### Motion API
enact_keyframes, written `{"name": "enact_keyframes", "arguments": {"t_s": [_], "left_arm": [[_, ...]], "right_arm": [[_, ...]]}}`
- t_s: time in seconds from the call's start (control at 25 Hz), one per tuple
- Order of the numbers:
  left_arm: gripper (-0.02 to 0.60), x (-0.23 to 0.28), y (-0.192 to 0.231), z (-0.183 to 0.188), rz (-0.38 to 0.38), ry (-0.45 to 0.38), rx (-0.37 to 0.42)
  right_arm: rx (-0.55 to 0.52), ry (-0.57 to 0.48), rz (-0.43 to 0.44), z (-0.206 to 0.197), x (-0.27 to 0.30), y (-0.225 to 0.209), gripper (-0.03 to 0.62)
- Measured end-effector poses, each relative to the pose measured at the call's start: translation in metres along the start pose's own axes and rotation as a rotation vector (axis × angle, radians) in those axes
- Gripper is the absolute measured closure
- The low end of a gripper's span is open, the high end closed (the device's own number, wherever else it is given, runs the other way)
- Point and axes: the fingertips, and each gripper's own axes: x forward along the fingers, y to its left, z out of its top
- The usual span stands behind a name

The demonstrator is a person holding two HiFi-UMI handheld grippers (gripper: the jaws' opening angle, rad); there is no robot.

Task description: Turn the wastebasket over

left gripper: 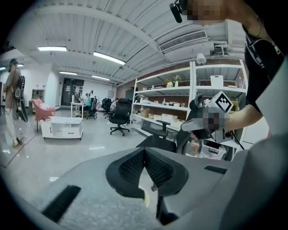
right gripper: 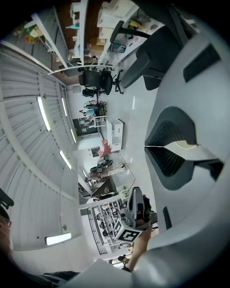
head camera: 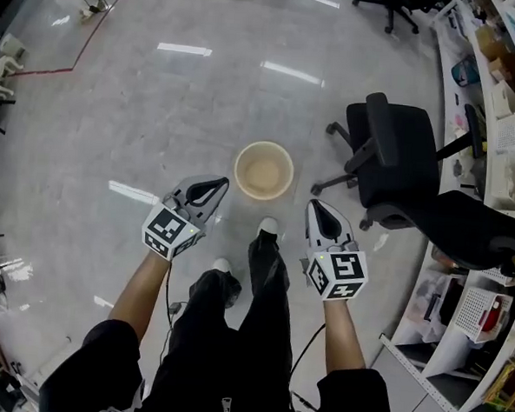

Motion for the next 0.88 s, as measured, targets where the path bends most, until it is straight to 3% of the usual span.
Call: {"name": "enact_keyframes", "arguments": {"t_s": [0.48,0.64,0.88], "left_arm": [[0.577,0.153,0.101,-0.246,-0.039,0.012,0.038],[0.577,0.186,0.126,-0.328,-0.034,0.034,0.028],[0.576,0.217,0.161,-0.421,-0.036,0.059,0.016]], "right_arm": [[-0.065,0.017,0.013,-0.187,0.21,-0.111,0.582],[-0.089,0.044,0.022,-0.256,0.253,-0.142,0.582],[-0.087,0.039,-0.008,-0.339,0.303,-0.18,0.58]]}}
